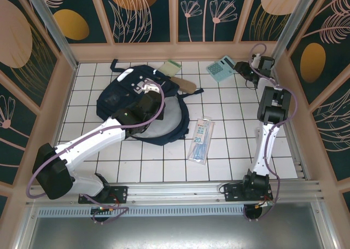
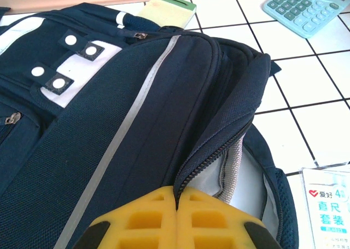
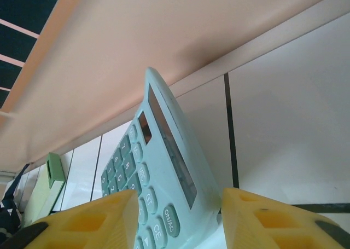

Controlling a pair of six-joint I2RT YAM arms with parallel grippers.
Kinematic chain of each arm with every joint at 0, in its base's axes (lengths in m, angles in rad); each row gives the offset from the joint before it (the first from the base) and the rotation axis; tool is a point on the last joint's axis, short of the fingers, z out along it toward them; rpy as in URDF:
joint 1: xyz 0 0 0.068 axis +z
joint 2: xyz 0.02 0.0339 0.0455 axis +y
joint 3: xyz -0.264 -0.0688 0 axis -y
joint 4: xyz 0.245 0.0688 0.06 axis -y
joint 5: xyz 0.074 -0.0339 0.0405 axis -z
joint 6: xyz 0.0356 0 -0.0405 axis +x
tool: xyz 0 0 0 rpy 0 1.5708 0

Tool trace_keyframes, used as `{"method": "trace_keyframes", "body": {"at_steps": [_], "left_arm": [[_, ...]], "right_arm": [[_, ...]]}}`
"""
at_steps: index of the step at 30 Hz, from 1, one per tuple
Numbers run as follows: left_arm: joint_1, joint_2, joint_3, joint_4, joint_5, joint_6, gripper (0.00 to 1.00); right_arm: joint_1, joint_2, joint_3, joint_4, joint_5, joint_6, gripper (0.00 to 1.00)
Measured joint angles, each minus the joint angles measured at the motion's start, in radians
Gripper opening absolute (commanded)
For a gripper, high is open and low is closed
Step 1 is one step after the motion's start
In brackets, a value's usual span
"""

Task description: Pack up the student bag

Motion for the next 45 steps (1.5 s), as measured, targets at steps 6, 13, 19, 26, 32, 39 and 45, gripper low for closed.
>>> {"method": "trace_keyframes", "body": {"at_steps": [6,13,19,26,32,39,45], "left_arm": [[0.000,0.009,0.000,0.000,0.000,0.000,0.00],[0.000,0.014,0.000,0.000,0.000,0.000,0.00],[0.000,0.016,0.000,0.000,0.000,0.000,0.00],[0.000,0.016,0.000,0.000,0.000,0.000,0.00],[0.000,0.018,0.000,0.000,0.000,0.000,0.00],[0.000,0.018,0.000,0.000,0.000,0.000,0.00],[0.000,0.018,0.000,0.000,0.000,0.000,0.00]], "right_arm": [[0.000,0.013,0.052,-0.010,0.000,0.000,0.40],[0.000,0.039,0.107,-0.022,0.001,0.000,0.43],[0.000,0.069,0.117,-0.052,0.021,0.000,0.47],[0.002,0.082,0.117,-0.066,0.028,-0.001,0.37],[0.006,0.086,0.132,-0.073,0.027,0.002,0.25],[0.006,0.086,0.134,-0.068,0.014,0.003,0.11],[0.007,0.084,0.093,-0.011,-0.006,0.004,0.08]]}}
